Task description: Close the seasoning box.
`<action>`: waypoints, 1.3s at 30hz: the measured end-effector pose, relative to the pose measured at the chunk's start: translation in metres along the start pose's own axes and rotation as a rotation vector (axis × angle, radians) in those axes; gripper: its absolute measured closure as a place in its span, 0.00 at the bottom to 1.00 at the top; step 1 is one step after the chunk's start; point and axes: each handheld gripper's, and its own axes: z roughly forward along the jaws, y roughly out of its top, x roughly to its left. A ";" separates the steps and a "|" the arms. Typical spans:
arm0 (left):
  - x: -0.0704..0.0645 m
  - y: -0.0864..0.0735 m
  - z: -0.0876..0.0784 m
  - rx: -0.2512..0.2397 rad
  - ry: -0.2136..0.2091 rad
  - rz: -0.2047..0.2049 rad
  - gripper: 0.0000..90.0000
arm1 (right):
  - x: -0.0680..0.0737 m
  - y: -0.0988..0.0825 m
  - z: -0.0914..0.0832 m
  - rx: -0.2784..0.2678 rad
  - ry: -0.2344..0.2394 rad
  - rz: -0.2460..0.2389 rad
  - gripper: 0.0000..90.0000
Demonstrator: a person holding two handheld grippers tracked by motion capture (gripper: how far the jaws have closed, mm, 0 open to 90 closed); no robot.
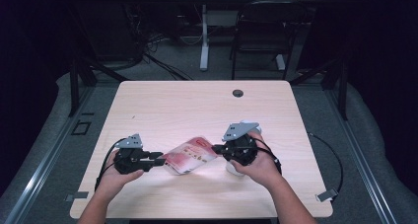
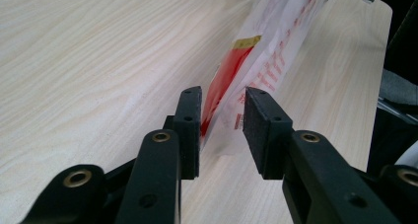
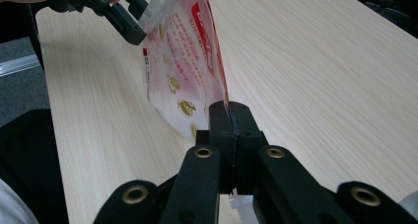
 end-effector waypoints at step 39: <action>0.000 -0.003 0.009 0.047 0.012 0.000 0.80 | 0.021 0.050 0.010 -0.031 0.028 -0.081 0.99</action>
